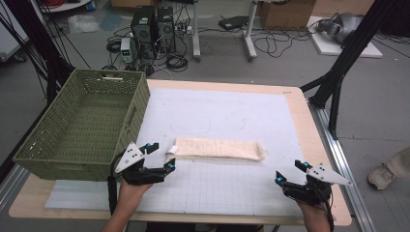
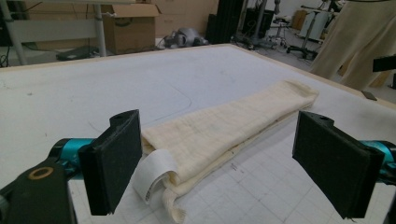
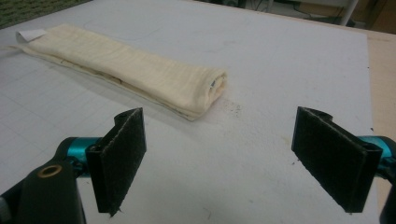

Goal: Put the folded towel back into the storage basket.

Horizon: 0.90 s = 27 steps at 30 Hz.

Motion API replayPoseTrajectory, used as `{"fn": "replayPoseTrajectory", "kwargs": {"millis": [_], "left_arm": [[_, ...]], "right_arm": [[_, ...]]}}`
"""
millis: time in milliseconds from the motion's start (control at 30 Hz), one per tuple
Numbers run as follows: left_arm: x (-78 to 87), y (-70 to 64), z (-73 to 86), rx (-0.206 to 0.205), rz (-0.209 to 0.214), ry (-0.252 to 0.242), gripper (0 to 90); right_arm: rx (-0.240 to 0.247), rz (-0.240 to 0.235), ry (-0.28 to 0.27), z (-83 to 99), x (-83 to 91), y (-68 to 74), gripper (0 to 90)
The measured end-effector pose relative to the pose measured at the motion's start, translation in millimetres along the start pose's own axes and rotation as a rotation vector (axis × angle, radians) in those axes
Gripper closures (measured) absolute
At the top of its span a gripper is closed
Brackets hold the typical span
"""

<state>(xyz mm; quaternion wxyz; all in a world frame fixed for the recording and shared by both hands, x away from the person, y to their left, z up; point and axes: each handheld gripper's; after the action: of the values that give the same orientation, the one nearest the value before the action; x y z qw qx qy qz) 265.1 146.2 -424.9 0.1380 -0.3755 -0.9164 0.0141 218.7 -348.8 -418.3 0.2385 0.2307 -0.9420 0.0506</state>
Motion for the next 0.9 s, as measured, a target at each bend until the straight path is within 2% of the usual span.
{"fn": "replayPoseTrajectory", "kwargs": {"millis": [233, 367, 600, 767, 900], "left_arm": [[-3.2, 0.7, 1.2, 0.006, 0.002, 0.018, 16.1], [-5.1, 1.7, 2.2, 0.024, 0.005, 0.024, 15.8], [-5.6, 2.2, 2.2, 0.009, 0.001, 0.042, 15.8], [-4.6, -0.3, 0.8, 0.006, 0.004, 0.038, 15.8], [-5.0, 1.2, 0.3, 0.023, 0.006, 0.053, 15.8]], "right_arm": [[-0.003, -0.002, 0.006, 0.8, -2.0, -1.7, 16.4], [-0.003, -0.013, 0.016, 2.3, -3.8, -2.7, 16.5], [-0.002, -0.014, 0.017, 3.0, -4.6, -5.7, 16.5], [0.014, -0.021, 0.010, 0.2, -3.3, -0.9, 16.4], [0.021, -0.030, 0.015, -0.4, -4.4, 0.9, 16.4]]}}
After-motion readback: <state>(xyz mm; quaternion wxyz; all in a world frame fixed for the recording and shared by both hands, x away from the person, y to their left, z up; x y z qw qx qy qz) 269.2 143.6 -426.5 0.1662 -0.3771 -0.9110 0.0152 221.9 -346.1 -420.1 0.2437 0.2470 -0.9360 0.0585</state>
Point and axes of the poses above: each handheld gripper's, and its own axes: x roughly backward along the jaws, z roughly out of its underside, y roughly to its left, and after that the axes turned 3 degrees about y, right-handed
